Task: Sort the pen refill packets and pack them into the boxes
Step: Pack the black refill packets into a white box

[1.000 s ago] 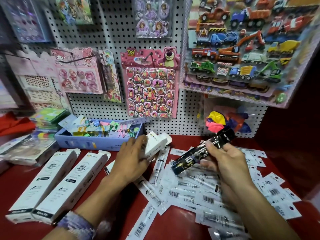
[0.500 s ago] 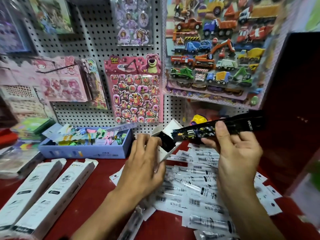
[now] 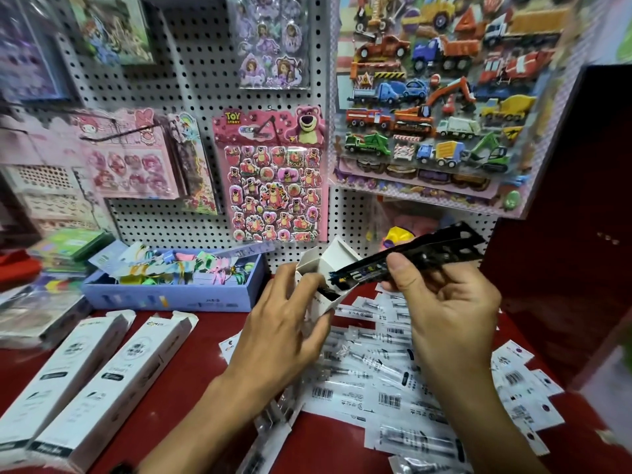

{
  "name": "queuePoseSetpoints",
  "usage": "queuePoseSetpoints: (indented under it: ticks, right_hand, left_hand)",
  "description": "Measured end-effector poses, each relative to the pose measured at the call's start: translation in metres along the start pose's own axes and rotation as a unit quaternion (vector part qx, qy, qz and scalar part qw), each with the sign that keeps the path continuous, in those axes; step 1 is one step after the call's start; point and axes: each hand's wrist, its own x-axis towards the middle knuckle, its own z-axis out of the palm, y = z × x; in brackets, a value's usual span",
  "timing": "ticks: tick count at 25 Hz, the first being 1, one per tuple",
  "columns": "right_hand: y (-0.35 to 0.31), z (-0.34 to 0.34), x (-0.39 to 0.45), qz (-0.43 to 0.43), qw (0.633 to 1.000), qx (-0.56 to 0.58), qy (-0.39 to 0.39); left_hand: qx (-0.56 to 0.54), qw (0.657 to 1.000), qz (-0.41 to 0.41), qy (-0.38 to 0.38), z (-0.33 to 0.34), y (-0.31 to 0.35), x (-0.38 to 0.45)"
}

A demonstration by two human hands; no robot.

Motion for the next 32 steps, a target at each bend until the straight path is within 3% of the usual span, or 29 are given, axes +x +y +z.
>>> queuePoseSetpoints:
  ticks: [4, 6, 8, 12, 16, 20, 23, 28, 32]
  right_hand:
    - [0.007, 0.009, -0.005, -0.036, 0.980, -0.166, -0.106]
    - [0.006, 0.009, -0.005, -0.046, 0.978, -0.158, -0.129]
    - [0.007, 0.005, -0.004, -0.063, 0.973, -0.173, -0.138]
    - [0.021, 0.002, 0.001, -0.058, 0.930, -0.321, -0.172]
    - [0.022, -0.001, 0.003, -0.111, 0.907, -0.378, -0.149]
    - [0.022, 0.000, 0.001, -0.041, 0.877, -0.413, -0.243]
    - [0.022, -0.002, 0.000, -0.020, 0.910, -0.359, -0.208]
    - [0.025, 0.003, -0.002, -0.013, 0.901, -0.370, -0.225]
    - [0.023, 0.001, 0.001, 0.044, 0.946, -0.266, -0.182]
  left_hand:
    - [0.012, 0.999, 0.030, -0.003, 0.002, 0.003, -0.003]
    - [0.007, 1.000, 0.026, 0.000, 0.000, 0.004, -0.002]
    - [0.005, 1.000, 0.031, 0.001, -0.001, 0.004, -0.002]
    - [0.031, 0.996, 0.079, 0.013, 0.002, 0.009, -0.006]
    - [-0.008, 0.996, 0.088, 0.023, 0.002, 0.012, -0.004]
    - [0.008, 0.993, 0.118, 0.014, 0.003, 0.017, -0.006]
    - [-0.002, 0.997, 0.080, 0.007, 0.001, 0.015, -0.004]
    - [0.012, 0.994, 0.104, 0.006, -0.002, 0.018, -0.007]
    - [-0.001, 0.997, 0.072, 0.010, -0.004, 0.018, -0.005]
